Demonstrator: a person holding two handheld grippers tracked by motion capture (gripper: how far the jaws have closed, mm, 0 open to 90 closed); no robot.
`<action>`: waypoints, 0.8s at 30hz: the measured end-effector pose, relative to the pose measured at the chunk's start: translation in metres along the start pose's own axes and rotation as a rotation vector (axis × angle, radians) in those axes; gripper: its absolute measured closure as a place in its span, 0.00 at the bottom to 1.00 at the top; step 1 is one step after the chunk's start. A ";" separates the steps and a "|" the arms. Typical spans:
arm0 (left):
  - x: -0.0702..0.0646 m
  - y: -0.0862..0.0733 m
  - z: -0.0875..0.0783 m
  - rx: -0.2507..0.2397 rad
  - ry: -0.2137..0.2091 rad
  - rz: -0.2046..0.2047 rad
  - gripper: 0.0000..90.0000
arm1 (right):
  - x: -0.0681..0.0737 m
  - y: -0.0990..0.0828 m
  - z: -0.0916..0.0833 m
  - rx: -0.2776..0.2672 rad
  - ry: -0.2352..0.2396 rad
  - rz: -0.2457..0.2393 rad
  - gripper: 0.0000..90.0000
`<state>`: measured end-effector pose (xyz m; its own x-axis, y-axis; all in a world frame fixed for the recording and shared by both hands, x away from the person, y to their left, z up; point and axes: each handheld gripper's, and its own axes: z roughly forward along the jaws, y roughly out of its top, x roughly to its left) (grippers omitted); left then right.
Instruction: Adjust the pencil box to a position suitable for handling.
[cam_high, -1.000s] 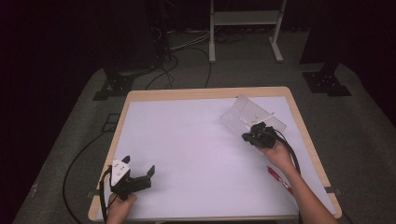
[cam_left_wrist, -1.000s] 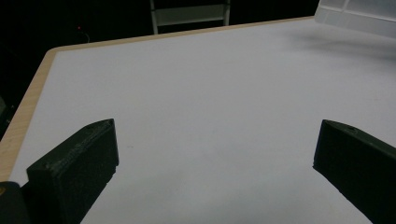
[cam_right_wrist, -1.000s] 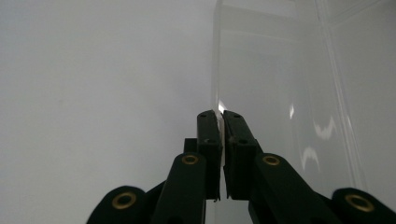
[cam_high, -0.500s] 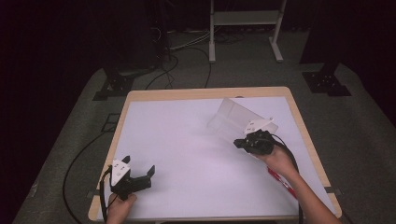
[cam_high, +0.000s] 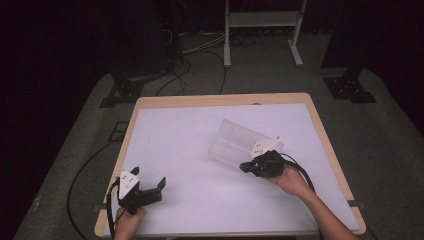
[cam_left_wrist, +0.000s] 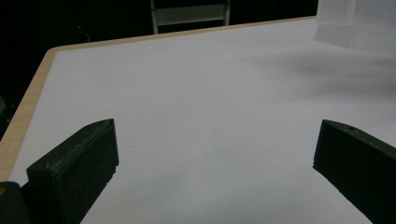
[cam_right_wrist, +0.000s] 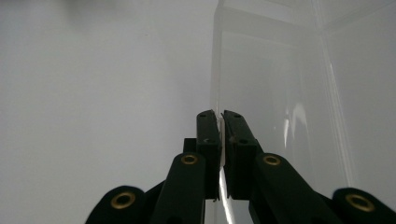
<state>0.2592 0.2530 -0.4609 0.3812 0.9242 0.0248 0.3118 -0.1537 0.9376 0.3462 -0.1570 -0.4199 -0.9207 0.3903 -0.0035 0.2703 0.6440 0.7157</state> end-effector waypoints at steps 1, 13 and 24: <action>0.000 0.000 0.000 0.000 0.000 0.000 0.00 | 0.000 0.000 0.000 0.000 0.000 0.000 0.95; 0.000 0.000 0.000 -0.001 0.001 0.001 0.00 | 0.009 -0.004 0.011 0.023 0.081 -0.030 0.95; 0.000 0.000 0.000 -0.001 -0.001 0.000 0.00 | 0.008 -0.013 0.019 0.051 0.115 0.001 0.94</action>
<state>0.2591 0.2530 -0.4609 0.3823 0.9237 0.0245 0.3112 -0.1537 0.9378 0.3406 -0.1498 -0.4420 -0.9459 0.3147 0.0790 0.2822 0.6776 0.6791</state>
